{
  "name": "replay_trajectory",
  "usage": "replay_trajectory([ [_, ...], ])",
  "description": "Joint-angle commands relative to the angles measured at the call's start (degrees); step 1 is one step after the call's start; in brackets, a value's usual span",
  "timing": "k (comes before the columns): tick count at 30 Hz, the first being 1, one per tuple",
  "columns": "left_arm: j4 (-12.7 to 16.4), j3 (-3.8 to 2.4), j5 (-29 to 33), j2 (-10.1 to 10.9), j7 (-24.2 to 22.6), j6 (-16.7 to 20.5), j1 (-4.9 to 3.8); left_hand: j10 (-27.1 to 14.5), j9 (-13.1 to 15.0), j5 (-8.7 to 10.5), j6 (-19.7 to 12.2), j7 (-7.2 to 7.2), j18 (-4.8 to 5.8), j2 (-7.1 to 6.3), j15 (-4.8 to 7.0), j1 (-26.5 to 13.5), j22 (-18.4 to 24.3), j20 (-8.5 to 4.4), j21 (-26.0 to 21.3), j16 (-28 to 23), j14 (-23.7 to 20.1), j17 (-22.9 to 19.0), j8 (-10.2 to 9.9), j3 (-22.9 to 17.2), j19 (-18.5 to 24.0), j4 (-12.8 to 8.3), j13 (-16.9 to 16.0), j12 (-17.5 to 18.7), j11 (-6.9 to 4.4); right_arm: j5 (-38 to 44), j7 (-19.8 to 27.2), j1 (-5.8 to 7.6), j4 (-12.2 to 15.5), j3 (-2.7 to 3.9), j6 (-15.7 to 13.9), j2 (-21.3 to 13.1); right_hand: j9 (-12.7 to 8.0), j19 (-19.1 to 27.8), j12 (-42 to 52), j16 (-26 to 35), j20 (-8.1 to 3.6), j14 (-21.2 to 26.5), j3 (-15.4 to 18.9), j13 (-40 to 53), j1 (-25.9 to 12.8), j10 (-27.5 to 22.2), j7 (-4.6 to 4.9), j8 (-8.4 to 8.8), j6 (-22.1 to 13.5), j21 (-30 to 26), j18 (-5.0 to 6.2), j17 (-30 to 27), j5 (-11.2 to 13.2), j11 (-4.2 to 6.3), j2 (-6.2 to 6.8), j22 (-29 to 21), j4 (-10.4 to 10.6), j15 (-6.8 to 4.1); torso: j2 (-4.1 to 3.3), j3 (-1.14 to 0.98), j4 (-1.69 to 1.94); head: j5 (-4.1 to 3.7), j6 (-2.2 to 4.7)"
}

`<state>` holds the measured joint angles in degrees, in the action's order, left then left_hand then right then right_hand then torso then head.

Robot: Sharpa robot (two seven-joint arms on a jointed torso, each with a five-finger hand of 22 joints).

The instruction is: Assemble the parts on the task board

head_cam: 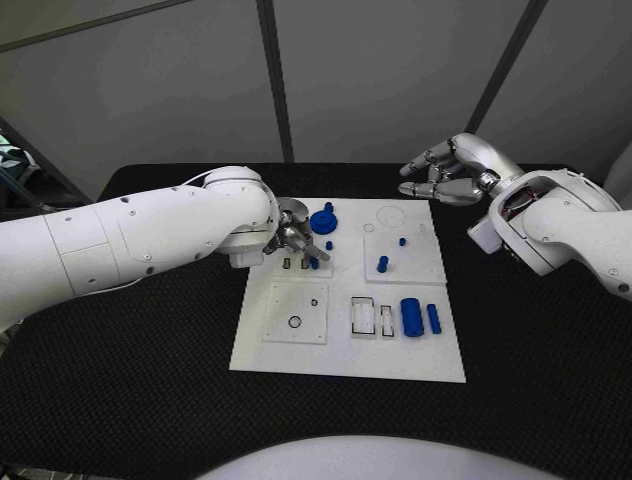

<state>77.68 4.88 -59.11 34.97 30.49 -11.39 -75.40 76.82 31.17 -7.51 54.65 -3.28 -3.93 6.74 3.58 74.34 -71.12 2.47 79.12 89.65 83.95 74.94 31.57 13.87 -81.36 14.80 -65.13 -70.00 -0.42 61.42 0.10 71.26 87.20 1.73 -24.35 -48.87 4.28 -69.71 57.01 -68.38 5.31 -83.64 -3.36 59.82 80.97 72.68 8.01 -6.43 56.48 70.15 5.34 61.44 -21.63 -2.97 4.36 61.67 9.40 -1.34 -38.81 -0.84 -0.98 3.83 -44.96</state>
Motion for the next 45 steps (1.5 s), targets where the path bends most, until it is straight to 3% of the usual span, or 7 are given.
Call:
replay_trajectory([
  [1, 0.1, -0.01, -0.4, -0.1, 0.5, -0.8, -0.06, -0.1, 0.4, -0.47, -0.7, 0.11, 0.10, 0.34, 0.54, 1.4, -0.1, -0.20, 0.2, 0.3, 6.1, 15.1, 0.3, -1.0, -0.1, -0.5, 0.1, -0.1, -0.44, 0.2, 0.0, 0.10, 0.0, 0.04, 0.4, 0.0, -0.1, -0.4, 0.4, 0.4, -0.13, -0.4, -0.2, 0.1, 0.1, 0.0, 0.13, 0.23, 0.3, -0.4, 1.13, 0.0, -0.6, 0.03, 0.43, -0.1, 0.3, 0.07, -0.01, -0.01, -0.01, 0.05, -0.04],
  [15, 0.2, -0.01, -0.3, -0.2, 0.4, -0.9, -0.04, -0.3, 1.7, -0.79, -1.6, 0.50, 0.10, 1.77, 0.84, 4.8, -0.4, -0.47, 0.2, 0.3, 6.1, 15.1, 0.3, -5.7, 0.0, -1.8, 0.6, 0.3, -0.81, 0.2, -0.2, 0.10, -0.1, 0.04, 0.6, 0.1, -0.1, -0.5, 0.5, 0.6, -0.15, -0.5, -0.5, 0.1, 0.3, -0.1, 0.13, 0.22, 0.3, -0.5, 1.13, 0.0, -1.7, 0.04, 0.50, -0.1, 0.4, 0.05, 0.03, -0.02, -0.01, 0.11, -0.12],
  [21, 0.3, -0.01, 1.4, 0.0, 0.3, -0.3, -0.04, -0.9, 2.2, -1.35, -2.5, 0.82, -0.01, 1.55, 1.20, 8.6, 0.0, -0.83, -0.2, 0.1, 6.0, 14.8, -0.3, -12.2, 0.3, -3.6, 0.9, 0.9, -1.16, 0.5, -0.5, 0.10, -0.2, 0.04, 0.6, 0.2, -0.1, -0.7, 0.4, 0.7, -0.19, -0.6, -1.0, 0.0, 0.6, -0.2, 0.15, 0.23, 0.3, -0.6, 1.11, 0.2, -3.1, 0.05, 0.64, -0.1, 0.4, 0.03, 0.07, -0.01, 0.01, 0.22, -0.05],
  [25, 0.7, -0.01, 3.5, 0.3, 0.2, 0.8, -0.03, -1.5, 2.6, -1.75, -2.8, 0.58, -0.03, -1.10, 0.97, 8.9, 0.0, -0.88, -0.3, 0.0, 5.9, 14.6, -0.6, -20.7, 0.4, -3.3, 2.0, 2.0, -1.20, 0.6, -0.7, 0.10, -0.3, 0.04, 0.8, 0.2, -0.1, -0.7, 0.4, 0.7, -0.19, -0.6, -1.0, 0.1, 0.6, -0.2, 0.15, 0.23, 0.3, -0.6, 1.12, 0.2, -3.3, 0.05, 0.67, -0.2, 0.4, 0.03, 0.09, -0.01, 0.00, 0.40, -0.03],
  [31, 1.7, 0.00, 5.9, 1.4, -0.2, 4.0, -0.01, -1.1, 5.4, -1.33, -3.1, -0.07, 0.01, -11.41, 0.74, 1.4, -0.5, -0.46, -0.5, -0.1, 5.9, 14.5, 0.7, -45.2, 0.3, -3.9, 3.0, 2.7, -0.89, 0.6, -0.8, 0.10, -0.5, 0.04, 0.9, 0.2, -0.1, -0.8, 0.4, 0.9, -0.22, -0.7, -1.6, 0.0, 0.7, -0.3, 0.17, 0.24, 0.4, -0.8, 1.12, 0.2, -5.1, 0.06, 0.96, -0.3, 0.6, 0.02, 0.09, -0.01, 0.05, 0.47, 0.05],
  [36, 2.8, 0.00, 6.7, 2.6, -0.6, 6.8, 0.02, -0.8, 6.8, -1.32, -3.2, 0.18, 0.03, -12.87, 0.79, -2.2, -0.8, -0.43, -0.4, 0.0, 5.9, 14.6, 1.8, -51.8, 0.2, -6.6, 3.1, 2.6, -0.79, 0.6, -0.8, 0.10, -0.7, 0.04, 1.0, 0.2, -0.1, -0.8, 0.5, 0.9, -0.22, -0.7, -1.8, 0.0, 0.7, -0.3, 0.18, 0.25, 0.4, -0.8, 1.12, 0.3, -5.6, 0.05, 1.04, -0.3, 0.7, 0.01, 0.15, 0.01, 0.15, 0.42, 0.53],
  [45, 5.1, 0.03, 5.8, 4.3, -0.9, 10.1, 0.25, -0.5, 7.8, -1.49, -3.3, 0.25, 0.07, -13.57, 0.80, -4.7, -1.3, -0.45, -0.3, 0.0, 5.9, 14.6, 2.4, -55.3, 0.0, -8.9, 3.2, 2.5, -0.77, 0.6, -0.9, 0.10, -0.9, 0.04, 1.1, 0.4, -0.1, -0.9, 0.4, 1.0, -0.23, -0.7, -2.1, 0.0, 0.7, -0.4, 0.18, 0.25, 0.4, -0.9, 1.11, 0.3, -6.2, 0.06, 1.15, -0.2, 0.8, 0.01, 0.04, -0.05, 0.04, 0.71, 0.73],
])
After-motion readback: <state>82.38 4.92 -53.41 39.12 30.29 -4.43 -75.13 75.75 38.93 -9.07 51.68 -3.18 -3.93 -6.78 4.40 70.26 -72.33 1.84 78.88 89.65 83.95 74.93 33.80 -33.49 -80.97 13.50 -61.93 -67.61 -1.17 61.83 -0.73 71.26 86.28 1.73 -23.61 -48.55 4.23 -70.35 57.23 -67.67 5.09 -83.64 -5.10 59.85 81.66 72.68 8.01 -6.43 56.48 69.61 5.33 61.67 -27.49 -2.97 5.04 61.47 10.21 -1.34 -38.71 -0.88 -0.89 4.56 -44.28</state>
